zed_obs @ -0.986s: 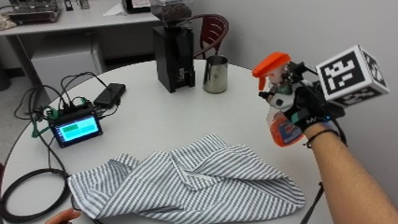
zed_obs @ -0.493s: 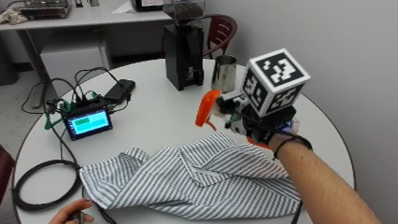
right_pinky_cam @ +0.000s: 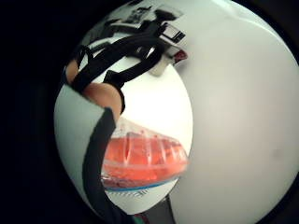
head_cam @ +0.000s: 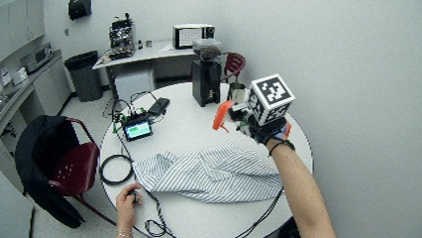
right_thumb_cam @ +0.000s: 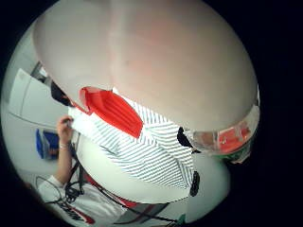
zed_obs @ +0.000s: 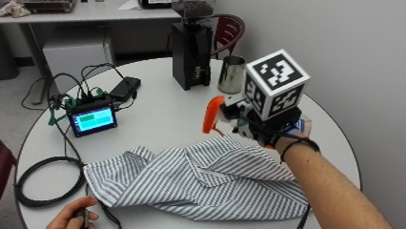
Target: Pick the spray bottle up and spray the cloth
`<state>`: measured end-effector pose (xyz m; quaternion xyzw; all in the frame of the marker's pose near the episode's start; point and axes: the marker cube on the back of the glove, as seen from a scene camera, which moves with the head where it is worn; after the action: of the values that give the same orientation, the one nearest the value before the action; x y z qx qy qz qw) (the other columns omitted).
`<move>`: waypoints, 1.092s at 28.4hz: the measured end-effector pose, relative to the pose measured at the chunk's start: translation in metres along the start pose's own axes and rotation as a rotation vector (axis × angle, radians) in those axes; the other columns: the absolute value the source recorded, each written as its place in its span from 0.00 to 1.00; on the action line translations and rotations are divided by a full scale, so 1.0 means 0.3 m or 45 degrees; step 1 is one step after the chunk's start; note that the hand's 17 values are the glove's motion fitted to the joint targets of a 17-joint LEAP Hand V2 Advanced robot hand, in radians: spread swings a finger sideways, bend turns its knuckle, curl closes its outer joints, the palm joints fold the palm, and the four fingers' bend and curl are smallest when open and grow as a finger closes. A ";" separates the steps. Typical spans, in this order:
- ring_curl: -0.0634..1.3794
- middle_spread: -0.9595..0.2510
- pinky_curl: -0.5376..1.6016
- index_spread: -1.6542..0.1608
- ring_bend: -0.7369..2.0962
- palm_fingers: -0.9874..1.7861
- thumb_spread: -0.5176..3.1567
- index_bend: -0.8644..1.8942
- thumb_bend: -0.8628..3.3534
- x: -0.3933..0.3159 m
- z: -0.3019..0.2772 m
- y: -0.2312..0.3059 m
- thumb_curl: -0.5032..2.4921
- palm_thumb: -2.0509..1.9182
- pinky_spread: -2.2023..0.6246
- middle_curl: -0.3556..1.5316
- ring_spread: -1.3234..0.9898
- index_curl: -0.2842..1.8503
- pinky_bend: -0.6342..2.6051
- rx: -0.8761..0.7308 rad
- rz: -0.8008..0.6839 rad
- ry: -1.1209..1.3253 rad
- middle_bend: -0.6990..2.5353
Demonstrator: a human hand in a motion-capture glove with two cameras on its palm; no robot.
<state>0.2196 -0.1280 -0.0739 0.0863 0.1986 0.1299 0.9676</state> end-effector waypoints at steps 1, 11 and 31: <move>0.36 0.68 0.42 0.78 0.46 0.78 0.30 0.37 0.20 -0.008 0.031 0.008 0.37 0.77 0.77 0.46 0.50 0.33 0.26 -0.031 -0.012 0.003 0.36; 0.37 0.68 0.42 0.78 0.46 0.78 0.30 0.37 0.20 0.036 -0.081 -0.028 0.38 0.77 0.77 0.46 0.50 0.34 0.26 0.023 0.022 0.004 0.36; 0.37 0.67 0.43 0.78 0.46 0.77 0.30 0.37 0.20 -0.009 -0.052 -0.060 0.38 0.77 0.77 0.47 0.50 0.34 0.26 0.174 0.184 -0.926 0.37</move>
<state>0.2148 -0.1442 -0.0910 0.2048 -0.1563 0.1453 0.9552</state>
